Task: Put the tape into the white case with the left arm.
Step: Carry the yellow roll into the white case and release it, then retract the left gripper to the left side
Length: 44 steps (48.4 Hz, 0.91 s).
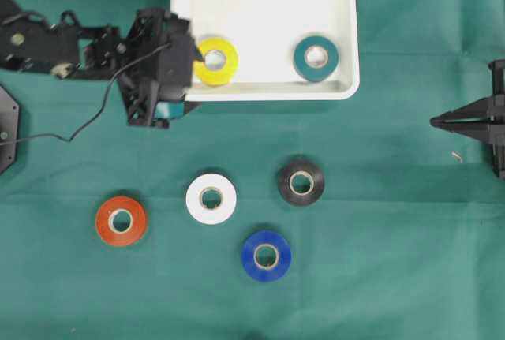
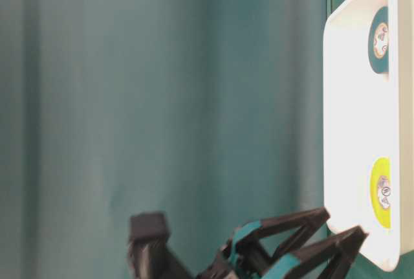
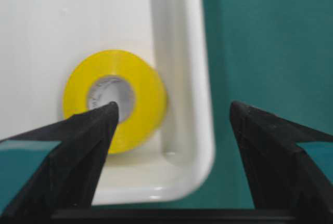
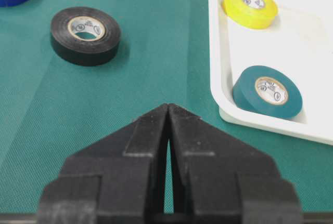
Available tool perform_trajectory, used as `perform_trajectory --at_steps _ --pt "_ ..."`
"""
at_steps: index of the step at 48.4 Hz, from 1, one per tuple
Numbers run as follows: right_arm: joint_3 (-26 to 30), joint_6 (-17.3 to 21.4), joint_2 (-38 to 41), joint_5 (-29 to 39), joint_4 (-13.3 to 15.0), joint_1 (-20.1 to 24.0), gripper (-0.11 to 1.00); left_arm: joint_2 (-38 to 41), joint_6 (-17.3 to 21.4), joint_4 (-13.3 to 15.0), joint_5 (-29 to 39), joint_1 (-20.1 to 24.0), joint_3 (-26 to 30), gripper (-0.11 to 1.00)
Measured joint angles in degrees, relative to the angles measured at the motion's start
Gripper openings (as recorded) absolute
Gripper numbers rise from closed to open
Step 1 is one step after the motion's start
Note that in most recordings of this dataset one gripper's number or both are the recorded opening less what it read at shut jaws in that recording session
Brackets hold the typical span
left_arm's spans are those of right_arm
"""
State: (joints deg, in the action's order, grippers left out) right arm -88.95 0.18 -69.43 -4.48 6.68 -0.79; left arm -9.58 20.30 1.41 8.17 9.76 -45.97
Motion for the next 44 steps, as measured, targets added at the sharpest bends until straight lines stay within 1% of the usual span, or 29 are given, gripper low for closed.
perform_trajectory --at_steps 9,13,21,25,35,44 --pt "0.0 0.0 0.0 -0.1 0.0 0.1 -0.09 -5.8 -0.5 0.1 -4.0 -2.9 -4.7 0.87" --pt "0.0 0.0 0.0 0.0 0.0 0.0 -0.09 -8.1 -2.5 0.1 -5.4 -3.5 -6.7 0.87" --pt "0.0 -0.1 0.0 0.0 0.0 0.0 -0.09 -12.8 -8.3 0.1 -6.5 -4.7 -9.8 0.87" --pt "0.0 -0.1 0.0 -0.1 0.0 0.0 -0.09 -15.1 -10.5 0.2 -6.6 -6.2 -11.4 0.87" --pt "0.0 0.0 0.0 -0.1 0.0 0.0 -0.09 -20.7 -12.6 0.1 -6.6 -10.2 -14.4 0.87" --pt "-0.1 0.0 0.0 0.0 0.0 0.0 -0.09 -23.6 -13.1 0.1 -6.6 -12.7 -15.8 0.87"
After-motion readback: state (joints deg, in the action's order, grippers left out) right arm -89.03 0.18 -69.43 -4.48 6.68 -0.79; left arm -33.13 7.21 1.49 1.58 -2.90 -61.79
